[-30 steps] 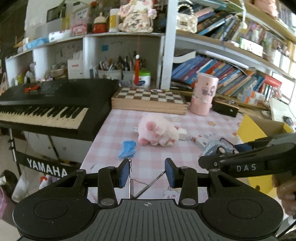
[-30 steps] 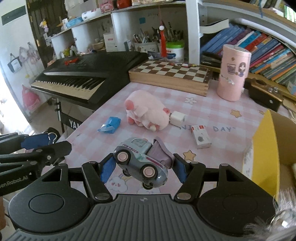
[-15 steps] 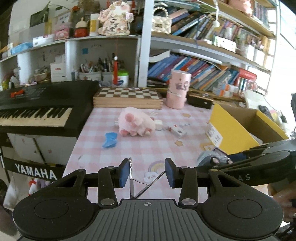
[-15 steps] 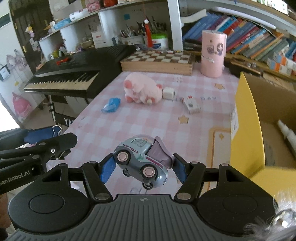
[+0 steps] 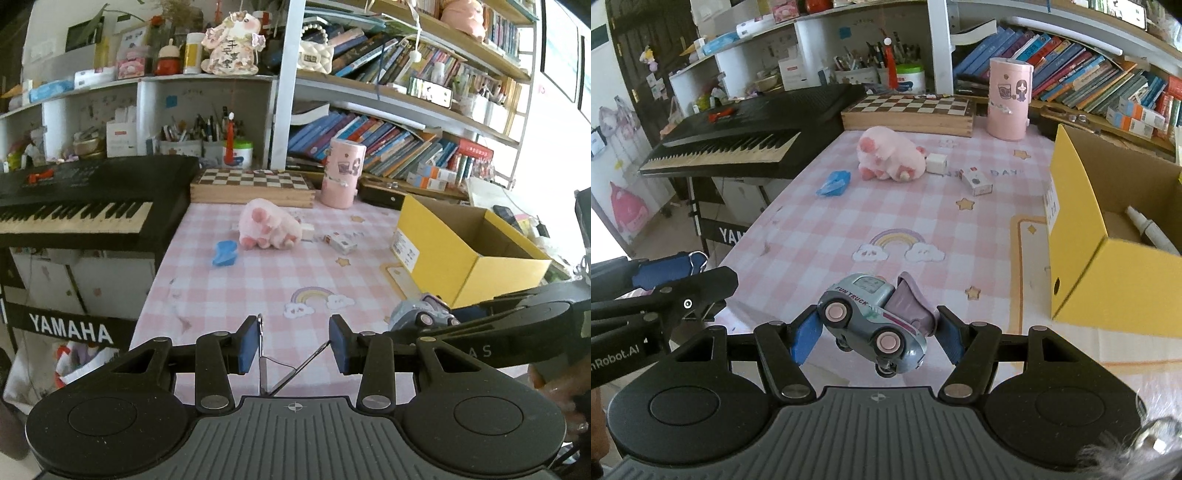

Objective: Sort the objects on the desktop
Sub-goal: 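Lift the binder clip and toy car and carry both toward the yellow box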

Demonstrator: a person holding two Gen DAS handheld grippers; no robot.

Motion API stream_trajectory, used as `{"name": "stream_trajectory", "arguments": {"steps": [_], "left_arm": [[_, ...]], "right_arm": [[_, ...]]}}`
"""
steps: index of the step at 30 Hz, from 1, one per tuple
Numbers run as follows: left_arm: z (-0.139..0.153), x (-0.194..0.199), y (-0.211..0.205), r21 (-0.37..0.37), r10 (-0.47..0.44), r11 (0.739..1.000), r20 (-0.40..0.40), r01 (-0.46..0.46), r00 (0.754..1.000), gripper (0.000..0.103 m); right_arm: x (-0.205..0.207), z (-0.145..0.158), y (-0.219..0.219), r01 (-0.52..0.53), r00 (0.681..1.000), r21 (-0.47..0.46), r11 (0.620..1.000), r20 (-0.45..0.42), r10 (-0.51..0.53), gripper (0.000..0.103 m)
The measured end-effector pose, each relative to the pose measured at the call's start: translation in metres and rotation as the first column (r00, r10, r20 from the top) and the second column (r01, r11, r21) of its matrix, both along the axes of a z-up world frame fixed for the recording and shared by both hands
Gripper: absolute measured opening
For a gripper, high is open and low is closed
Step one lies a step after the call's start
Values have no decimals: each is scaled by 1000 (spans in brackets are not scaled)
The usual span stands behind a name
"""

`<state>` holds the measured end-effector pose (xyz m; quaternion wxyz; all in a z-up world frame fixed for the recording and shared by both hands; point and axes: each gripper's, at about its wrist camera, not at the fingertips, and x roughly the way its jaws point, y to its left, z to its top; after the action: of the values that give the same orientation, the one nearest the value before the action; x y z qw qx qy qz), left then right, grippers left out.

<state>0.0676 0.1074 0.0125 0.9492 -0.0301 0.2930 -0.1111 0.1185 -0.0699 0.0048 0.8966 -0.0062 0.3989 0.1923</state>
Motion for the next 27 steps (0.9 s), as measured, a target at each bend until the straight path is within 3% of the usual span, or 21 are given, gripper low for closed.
{"name": "stream_trajectory", "arguments": {"steps": [4,12,27], "left_arm": [[0,-13,4,-26,-13,1000,-14,13,1000,39],[-1,-37,-4,-10,-92,996,-26,92,995,39],[-6,-57,-36,-8,-258,966,-35,258,965,39]], "right_arm": [[-19,-1,-1,14,1000,4,1000,-3,-14,63],[-60,-7,-13,95,995,24,995,-24,-94,63],[-112,-16,-44,248,968,18,968,-50,-247,63]]}}
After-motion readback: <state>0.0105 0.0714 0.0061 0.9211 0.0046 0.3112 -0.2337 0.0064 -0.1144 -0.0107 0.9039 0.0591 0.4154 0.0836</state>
